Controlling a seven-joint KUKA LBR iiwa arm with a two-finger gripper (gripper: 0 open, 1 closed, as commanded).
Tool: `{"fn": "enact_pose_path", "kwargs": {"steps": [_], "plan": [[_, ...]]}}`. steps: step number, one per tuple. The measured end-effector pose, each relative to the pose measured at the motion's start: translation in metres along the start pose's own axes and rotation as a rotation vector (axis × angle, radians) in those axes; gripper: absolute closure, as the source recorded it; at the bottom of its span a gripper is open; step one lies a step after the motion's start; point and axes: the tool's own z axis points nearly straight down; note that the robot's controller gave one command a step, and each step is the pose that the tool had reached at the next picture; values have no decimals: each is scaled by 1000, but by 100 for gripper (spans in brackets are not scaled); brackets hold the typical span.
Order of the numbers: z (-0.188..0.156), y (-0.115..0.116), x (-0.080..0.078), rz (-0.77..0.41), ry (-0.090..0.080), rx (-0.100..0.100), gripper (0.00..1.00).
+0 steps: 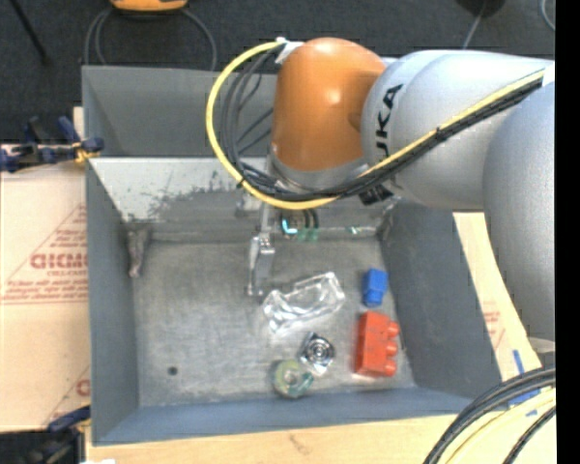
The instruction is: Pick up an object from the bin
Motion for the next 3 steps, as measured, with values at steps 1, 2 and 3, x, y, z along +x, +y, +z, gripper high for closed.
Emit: {"fn": "enact_pose_path", "kwargs": {"steps": [1,2,3], "plan": [[59,-56,9,-48,-1,4,0],[114,-75,58,-139,-14,1,0],[115,-76,59,-136,-9,1,100]]}}
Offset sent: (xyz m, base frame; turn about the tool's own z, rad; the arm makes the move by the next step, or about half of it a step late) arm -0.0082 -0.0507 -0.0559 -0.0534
